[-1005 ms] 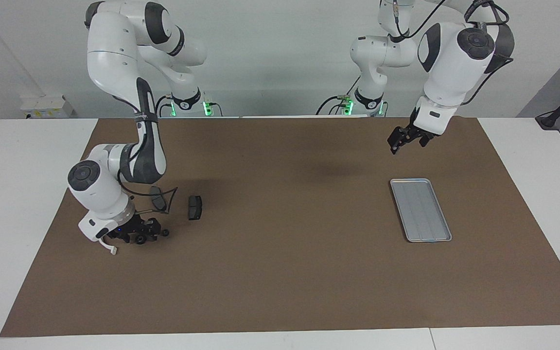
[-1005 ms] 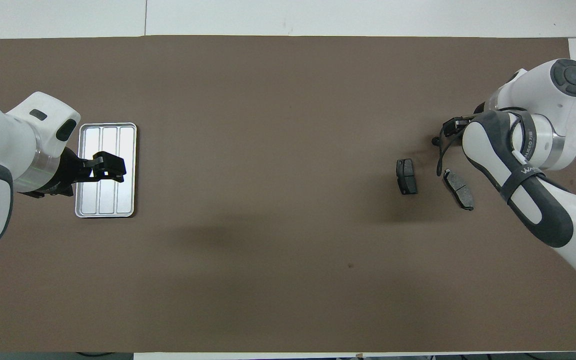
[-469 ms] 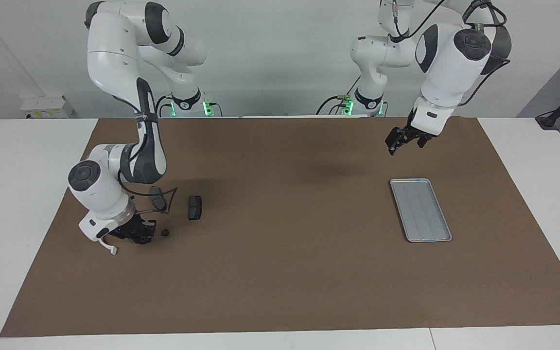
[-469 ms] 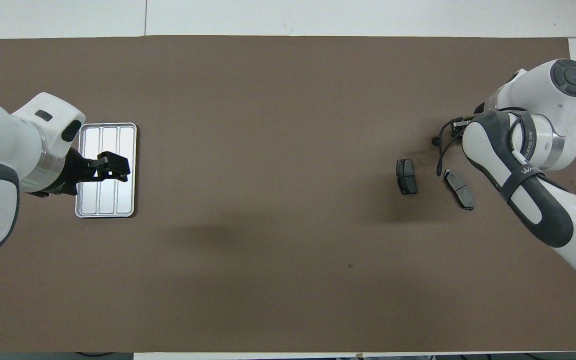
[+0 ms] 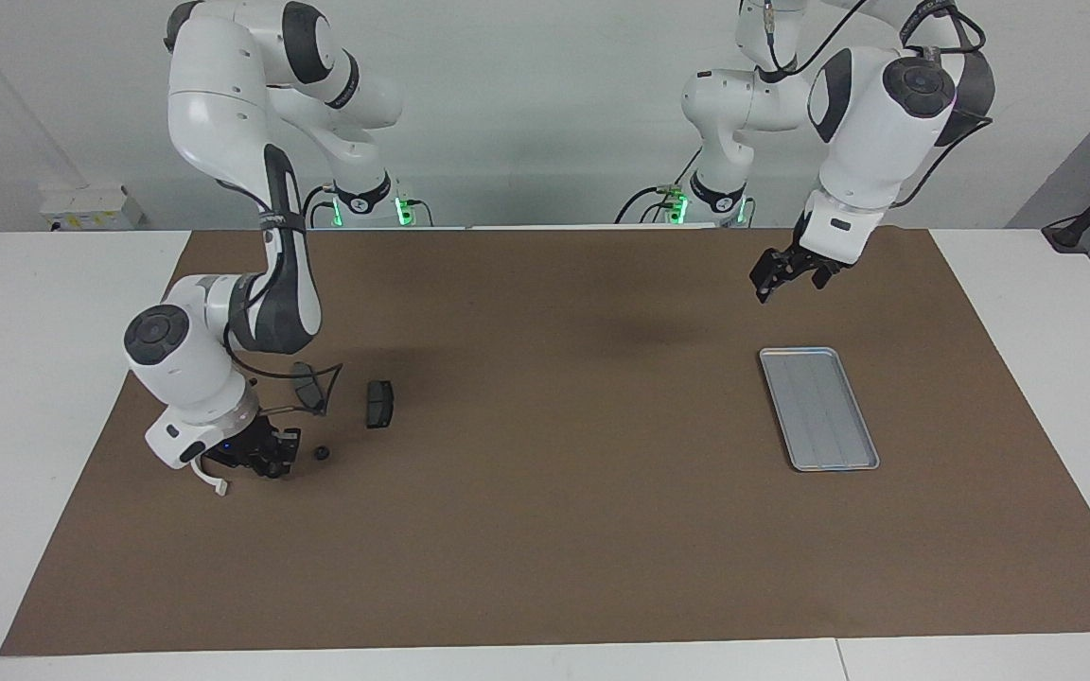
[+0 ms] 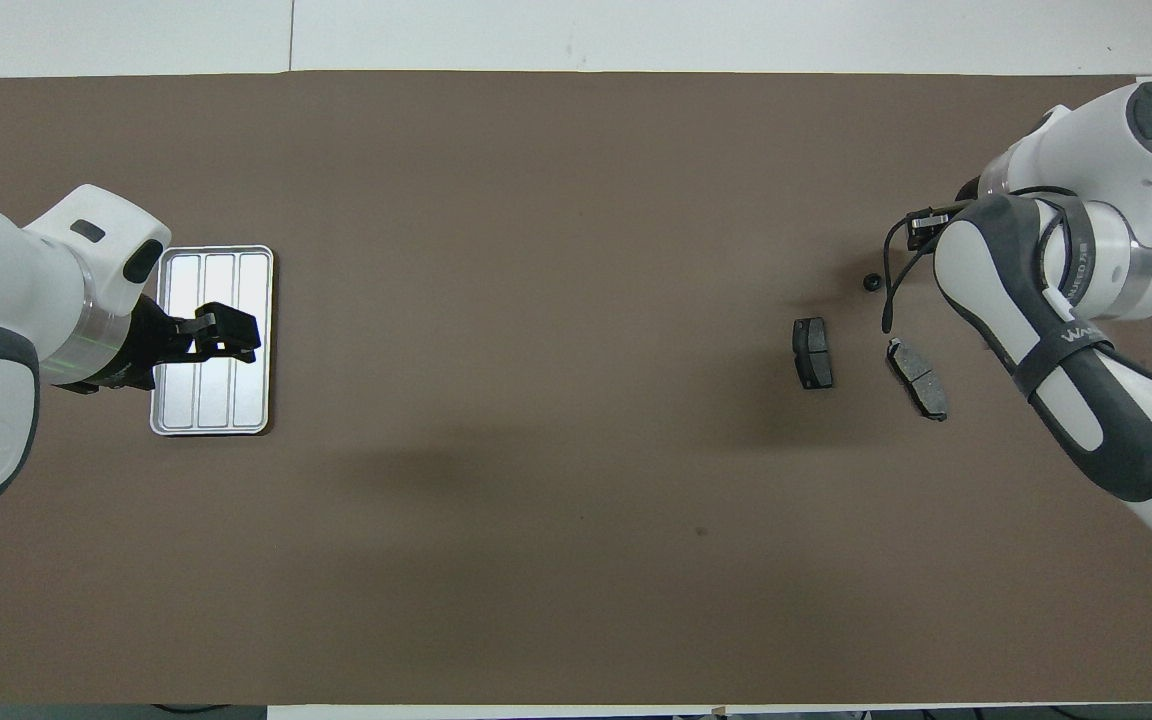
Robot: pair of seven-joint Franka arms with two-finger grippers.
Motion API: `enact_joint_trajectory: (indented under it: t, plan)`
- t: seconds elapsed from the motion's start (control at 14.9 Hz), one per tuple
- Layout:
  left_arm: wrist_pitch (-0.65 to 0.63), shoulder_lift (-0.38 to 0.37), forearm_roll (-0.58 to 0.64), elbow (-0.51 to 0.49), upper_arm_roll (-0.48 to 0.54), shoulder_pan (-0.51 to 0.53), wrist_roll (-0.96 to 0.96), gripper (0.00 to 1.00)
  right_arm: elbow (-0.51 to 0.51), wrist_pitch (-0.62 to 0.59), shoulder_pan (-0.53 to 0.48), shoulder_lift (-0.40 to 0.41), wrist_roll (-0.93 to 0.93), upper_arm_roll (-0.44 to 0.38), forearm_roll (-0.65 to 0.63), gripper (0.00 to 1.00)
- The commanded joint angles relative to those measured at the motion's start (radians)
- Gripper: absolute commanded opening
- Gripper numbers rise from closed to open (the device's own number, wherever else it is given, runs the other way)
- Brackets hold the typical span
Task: Pick bearing gear from pile to tray
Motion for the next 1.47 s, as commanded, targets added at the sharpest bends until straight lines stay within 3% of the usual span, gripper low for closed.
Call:
enact_joint_trajectory:
  t: [0.0,0.4,0.8,1.41]
  plan:
    - [0.037,-0.025,-0.011,-0.045,0.011,-0.013,-0.017,1.00,0.095,-0.123,0.141,0.022,0.181,-0.006,-0.025,0.00]
    - [0.052,-0.027,-0.011,-0.057,0.011,-0.014,-0.042,1.00,0.067,-0.052,0.436,0.025,0.572,0.002,-0.018,0.00]
    - [0.054,-0.028,-0.014,-0.060,0.011,-0.017,-0.048,1.00,-0.139,0.194,0.499,0.033,0.655,0.007,-0.016,0.00]
    - [0.098,-0.021,-0.025,-0.085,0.011,-0.036,-0.077,1.00,-0.272,0.398,0.522,0.077,0.674,0.008,-0.015,0.00]
